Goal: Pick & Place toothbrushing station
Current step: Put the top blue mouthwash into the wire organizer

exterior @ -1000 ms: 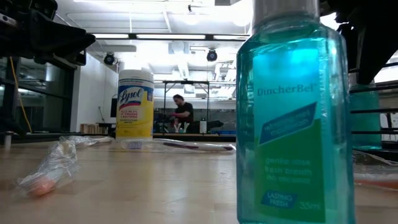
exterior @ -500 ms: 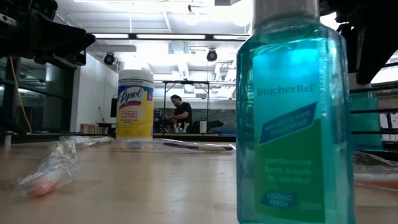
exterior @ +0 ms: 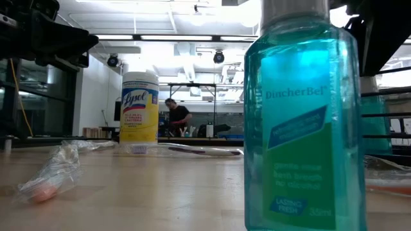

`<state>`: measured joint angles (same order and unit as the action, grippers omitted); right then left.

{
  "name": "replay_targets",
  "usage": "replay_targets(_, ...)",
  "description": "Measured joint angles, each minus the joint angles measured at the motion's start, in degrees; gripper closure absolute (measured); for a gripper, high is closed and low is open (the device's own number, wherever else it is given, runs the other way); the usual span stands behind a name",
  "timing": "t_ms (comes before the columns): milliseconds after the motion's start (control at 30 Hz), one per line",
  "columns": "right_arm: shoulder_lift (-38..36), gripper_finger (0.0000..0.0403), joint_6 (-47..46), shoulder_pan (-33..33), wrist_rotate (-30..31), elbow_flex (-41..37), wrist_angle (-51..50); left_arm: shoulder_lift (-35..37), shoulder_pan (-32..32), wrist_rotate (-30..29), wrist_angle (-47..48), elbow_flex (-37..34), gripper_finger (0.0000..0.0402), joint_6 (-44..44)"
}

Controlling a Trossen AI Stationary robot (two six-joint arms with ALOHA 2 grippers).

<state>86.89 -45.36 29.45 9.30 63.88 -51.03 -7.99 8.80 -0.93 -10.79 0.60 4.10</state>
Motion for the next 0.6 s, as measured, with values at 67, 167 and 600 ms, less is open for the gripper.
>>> replay_targets(67, 0.00, 0.0286, 0.00, 0.00, 0.00, 0.00, -0.13, 0.00, 0.00, 0.00, 0.00, 0.00, 0.0299, 0.00)
replay_targets(167, 0.00, 0.0286, -0.02, 0.00, 0.00, 0.00, -0.35, 0.00, 0.00, -0.02, 0.00, 0.00, 0.0299, 0.00)
replay_targets(600, -0.50, 0.0286, -0.45, -0.02, 0.24, 0.02, -1.51, 0.00, 0.00, 0.00, 0.00, 0.00, 0.0299, 0.00)
